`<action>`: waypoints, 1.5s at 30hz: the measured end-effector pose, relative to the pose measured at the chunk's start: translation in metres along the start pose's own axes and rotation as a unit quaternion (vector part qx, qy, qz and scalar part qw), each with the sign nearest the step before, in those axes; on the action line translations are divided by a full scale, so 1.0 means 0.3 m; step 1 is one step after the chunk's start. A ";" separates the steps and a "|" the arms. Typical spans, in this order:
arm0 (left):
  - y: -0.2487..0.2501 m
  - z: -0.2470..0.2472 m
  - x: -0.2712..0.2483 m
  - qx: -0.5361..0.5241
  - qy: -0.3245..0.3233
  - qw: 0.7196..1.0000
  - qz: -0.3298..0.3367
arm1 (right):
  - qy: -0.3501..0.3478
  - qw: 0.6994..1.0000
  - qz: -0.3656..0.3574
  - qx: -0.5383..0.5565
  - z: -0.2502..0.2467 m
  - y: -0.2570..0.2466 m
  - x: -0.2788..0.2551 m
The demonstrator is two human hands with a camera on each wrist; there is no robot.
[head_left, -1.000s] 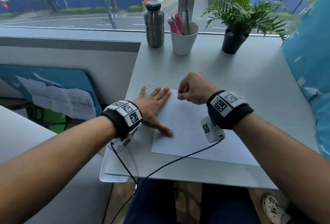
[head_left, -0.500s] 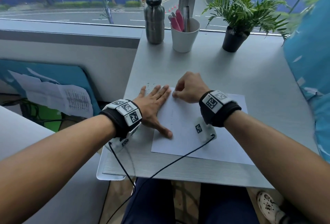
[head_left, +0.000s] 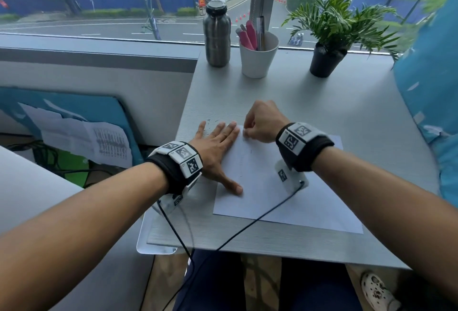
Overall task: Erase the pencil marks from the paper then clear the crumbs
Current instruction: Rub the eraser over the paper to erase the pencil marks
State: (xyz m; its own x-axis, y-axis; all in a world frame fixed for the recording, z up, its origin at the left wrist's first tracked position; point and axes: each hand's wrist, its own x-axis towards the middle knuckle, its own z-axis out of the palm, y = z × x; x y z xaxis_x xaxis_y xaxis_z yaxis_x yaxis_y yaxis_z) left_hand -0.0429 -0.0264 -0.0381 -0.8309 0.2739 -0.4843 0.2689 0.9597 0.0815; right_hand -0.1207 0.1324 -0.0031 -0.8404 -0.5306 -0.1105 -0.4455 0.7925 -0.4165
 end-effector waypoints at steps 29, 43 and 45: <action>0.007 0.000 0.003 -0.014 -0.003 1.000 -0.007 | 0.004 0.999 0.040 0.010 -0.014 0.004 0.028; -0.001 0.004 -0.001 -0.002 0.007 1.000 -0.004 | -0.053 0.998 -0.014 -0.010 0.007 -0.016 -0.023; 0.006 0.004 0.003 0.018 0.016 1.000 0.000 | -0.006 1.000 0.008 0.006 -0.015 0.014 0.001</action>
State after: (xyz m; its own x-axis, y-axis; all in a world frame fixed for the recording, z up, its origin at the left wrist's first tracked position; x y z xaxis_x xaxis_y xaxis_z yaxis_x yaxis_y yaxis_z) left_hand -0.0425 -0.0245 -0.0395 -0.8464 0.2761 -0.4554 0.2853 0.9571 0.0502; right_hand -0.1243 0.1370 -0.0008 -0.8435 -0.5215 -0.1287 -0.4282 0.7974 -0.4252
